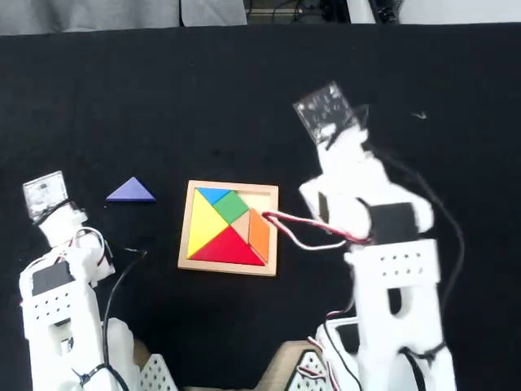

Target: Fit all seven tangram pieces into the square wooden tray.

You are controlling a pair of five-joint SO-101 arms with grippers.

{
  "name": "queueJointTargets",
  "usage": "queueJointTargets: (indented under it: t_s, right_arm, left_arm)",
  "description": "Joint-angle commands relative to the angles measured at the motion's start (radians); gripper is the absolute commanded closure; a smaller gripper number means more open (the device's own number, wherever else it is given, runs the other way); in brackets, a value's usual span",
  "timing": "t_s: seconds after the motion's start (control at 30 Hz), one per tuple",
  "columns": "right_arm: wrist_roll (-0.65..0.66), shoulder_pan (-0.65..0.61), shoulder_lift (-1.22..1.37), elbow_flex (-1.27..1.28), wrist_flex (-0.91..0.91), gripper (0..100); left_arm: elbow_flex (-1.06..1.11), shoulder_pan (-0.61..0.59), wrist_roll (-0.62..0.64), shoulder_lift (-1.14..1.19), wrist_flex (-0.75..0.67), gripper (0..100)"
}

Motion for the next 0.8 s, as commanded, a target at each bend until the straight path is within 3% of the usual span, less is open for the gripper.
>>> queueJointTargets:
  t_s: [0.0, 0.27, 0.37, 0.47, 0.63, 0.77]
  right_arm:
    - [-0.049, 0.017, -0.038, 0.186, -0.192, 98.7]
    - [-0.132, 0.017, -0.038, 0.507, -0.542, 98.7]
    - [-0.13, 0.017, -0.038, 0.582, -0.632, 98.7]
    - [-0.13, 0.017, -0.038, 0.595, -0.655, 98.7]
    - [-0.13, 0.017, -0.038, 0.599, -0.657, 98.7]
    - [-0.129, 0.018, -0.038, 0.602, -0.657, 98.7]
  left_arm:
    - [-0.039, -0.03, 0.011, -0.011, 0.006, 94]
    - [-0.015, 0.051, 0.002, -0.014, 0.003, 94]
    - [-0.09, 0.076, -0.107, -0.006, 0.028, 94]
    - [-0.219, 0.139, -0.218, -0.002, 0.112, 94]
    - [-0.407, 0.285, -0.193, 0.064, 0.187, 94]
    - [-0.544, 0.374, -0.193, 0.298, 0.175, 94]
